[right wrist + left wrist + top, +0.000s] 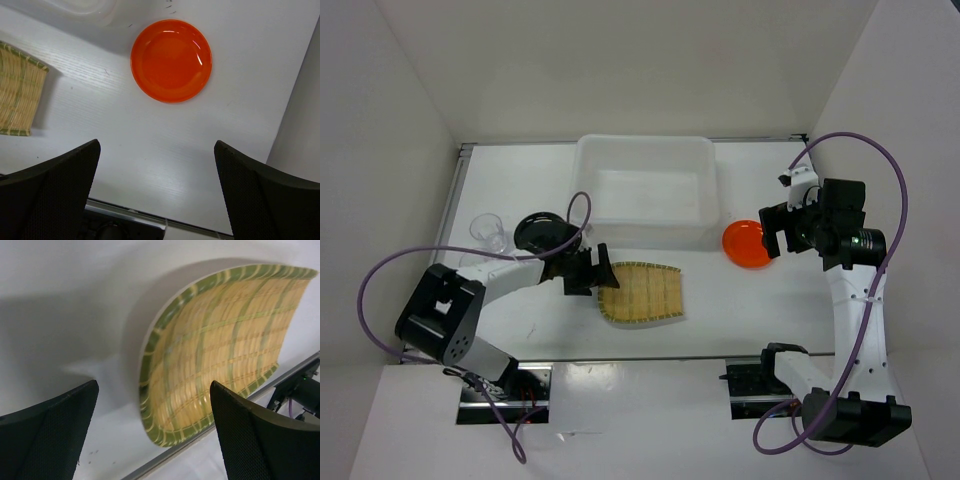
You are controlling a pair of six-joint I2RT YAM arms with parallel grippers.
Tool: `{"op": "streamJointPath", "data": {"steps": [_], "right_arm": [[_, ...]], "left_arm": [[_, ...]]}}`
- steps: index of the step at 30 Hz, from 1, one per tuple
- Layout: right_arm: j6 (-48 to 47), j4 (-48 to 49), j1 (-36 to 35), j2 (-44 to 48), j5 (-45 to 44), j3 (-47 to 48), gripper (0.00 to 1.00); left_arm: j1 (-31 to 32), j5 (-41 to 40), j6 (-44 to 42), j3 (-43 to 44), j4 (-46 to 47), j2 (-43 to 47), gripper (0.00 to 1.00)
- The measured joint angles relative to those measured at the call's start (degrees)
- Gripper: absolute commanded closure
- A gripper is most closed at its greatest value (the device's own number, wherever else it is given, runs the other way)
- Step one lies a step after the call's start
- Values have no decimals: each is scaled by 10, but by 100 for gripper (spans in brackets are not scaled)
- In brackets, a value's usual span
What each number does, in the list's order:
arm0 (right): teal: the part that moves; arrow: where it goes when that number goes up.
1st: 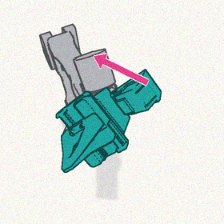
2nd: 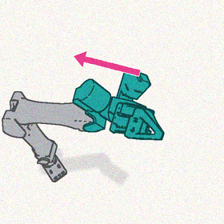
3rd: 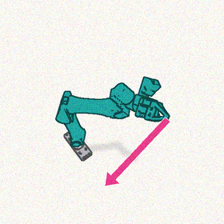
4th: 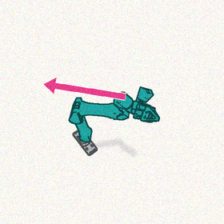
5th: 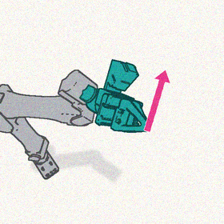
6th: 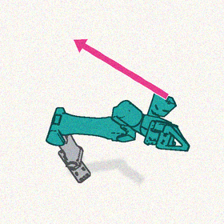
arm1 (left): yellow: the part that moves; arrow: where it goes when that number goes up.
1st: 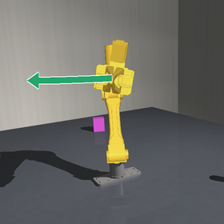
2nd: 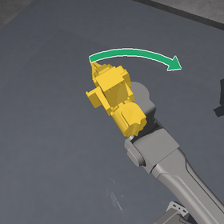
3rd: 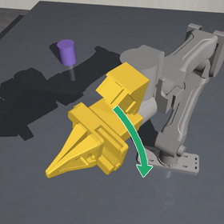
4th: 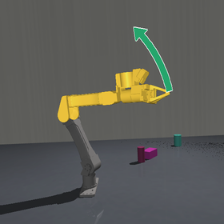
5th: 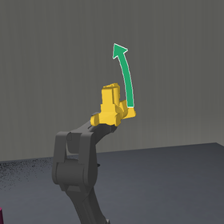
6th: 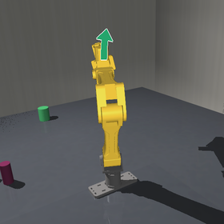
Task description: Place the mixed dishes into the plastic bin
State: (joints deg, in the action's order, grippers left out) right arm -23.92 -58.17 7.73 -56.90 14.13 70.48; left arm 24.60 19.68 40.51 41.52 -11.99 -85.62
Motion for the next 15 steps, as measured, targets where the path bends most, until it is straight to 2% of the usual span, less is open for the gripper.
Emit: {"op": "streamJointPath", "data": {"steps": [4, 10, 11, 12, 13, 15], "right_arm": [[0, 0, 0, 0, 0, 0, 1], [0, 0, 0, 0, 0, 0, 1], [0, 0, 0, 0, 0, 0, 1], [0, 0, 0, 0, 0, 0, 1], [0, 0, 0, 0, 1, 0, 1], [0, 0, 0, 0, 0, 0, 1]], "left_arm": [[3, 17, 0, 0, 55, -19, 7], [7, 45, 0, 0, 123, -57, 32], [7, 49, 0, 1, 130, -65, 39], [7, 53, -1, 1, 137, -71, 50], [7, 54, -4, 2, 142, -78, 79], [6, 62, -3, 1, 147, -96, 92]]}}
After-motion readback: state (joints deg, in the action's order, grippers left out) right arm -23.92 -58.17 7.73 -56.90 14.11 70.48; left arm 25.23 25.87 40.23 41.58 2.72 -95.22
